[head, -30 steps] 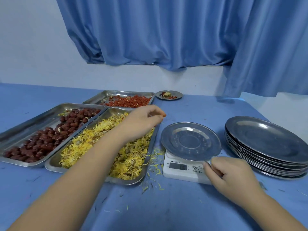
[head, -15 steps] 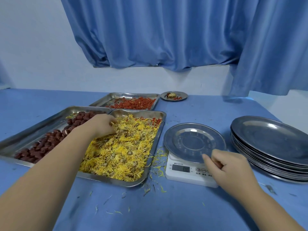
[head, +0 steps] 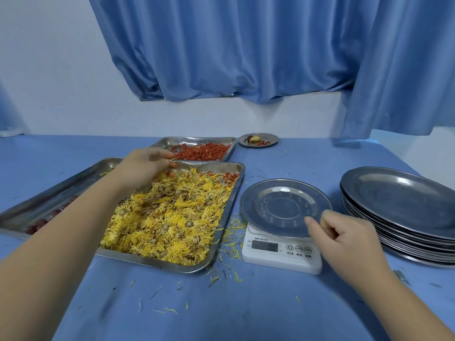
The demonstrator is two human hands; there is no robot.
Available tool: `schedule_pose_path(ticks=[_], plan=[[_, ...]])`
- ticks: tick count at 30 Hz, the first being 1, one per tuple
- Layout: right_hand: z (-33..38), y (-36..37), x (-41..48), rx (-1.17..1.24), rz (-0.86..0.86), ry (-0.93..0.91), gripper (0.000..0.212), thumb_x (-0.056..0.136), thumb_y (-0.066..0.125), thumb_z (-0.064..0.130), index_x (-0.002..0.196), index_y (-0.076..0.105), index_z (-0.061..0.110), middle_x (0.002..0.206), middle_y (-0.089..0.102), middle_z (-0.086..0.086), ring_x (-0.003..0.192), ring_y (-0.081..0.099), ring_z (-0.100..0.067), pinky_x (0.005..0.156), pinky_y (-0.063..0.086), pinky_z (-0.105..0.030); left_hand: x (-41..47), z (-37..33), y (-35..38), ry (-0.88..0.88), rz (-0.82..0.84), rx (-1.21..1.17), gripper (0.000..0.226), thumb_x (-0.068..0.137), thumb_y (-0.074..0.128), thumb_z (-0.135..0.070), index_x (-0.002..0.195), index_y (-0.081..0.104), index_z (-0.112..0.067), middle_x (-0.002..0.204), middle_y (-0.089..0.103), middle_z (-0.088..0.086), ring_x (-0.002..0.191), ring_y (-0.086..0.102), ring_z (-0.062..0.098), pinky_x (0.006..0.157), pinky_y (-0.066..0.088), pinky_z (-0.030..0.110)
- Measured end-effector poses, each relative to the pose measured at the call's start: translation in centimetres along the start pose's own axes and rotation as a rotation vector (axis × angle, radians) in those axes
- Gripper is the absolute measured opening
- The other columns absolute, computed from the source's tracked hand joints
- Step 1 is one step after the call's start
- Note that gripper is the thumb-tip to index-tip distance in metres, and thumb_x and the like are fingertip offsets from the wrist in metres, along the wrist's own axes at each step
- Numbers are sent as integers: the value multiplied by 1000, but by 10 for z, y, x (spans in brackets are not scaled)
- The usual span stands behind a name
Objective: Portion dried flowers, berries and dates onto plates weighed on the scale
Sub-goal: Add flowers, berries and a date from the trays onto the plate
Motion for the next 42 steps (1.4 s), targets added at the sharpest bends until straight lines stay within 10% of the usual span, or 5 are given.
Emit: schedule_pose_path(ticks=[12,18,32,42], plan=[[-11,-9,2,98,-60,103,53,83,67,16,53,24,19,46,26,4,47,25,-11,46,24,-21,-26,-110,170,215,423,-33,30,92,64,-29,121,58,-28,98,76,-3,88,71,12,73,55,27],[-14,-9,3,119,-57,123,51,84,66,17,53,25,18,47,24,6,48,26,-11,47,23,-23,-21,-117,224,264,473,313,40,92,62,-41,129,54,-29,124,64,-1,106,62,14,95,49,31],[7,5,-2,30,23,43,53,85,67,19,53,24,20,45,26,3,46,27,-14,46,30,-33,-42,-113,165,153,371,-314,25,101,45,-40,108,65,-27,112,71,-4,97,71,15,94,53,38],[108,83,12,-91,146,-247,17,91,47,34,80,57,26,58,49,10,53,47,-9,45,41,-29,-24,-27,59,155,64,50,15,98,50,-35,107,61,-40,101,68,-17,90,67,6,72,55,28]])
Point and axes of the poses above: each hand's wrist, its own x-axis towards the middle knuckle, its own y-axis out of the palm, z = x × y, the point moved 8 cm from there along x, towards the middle knuckle
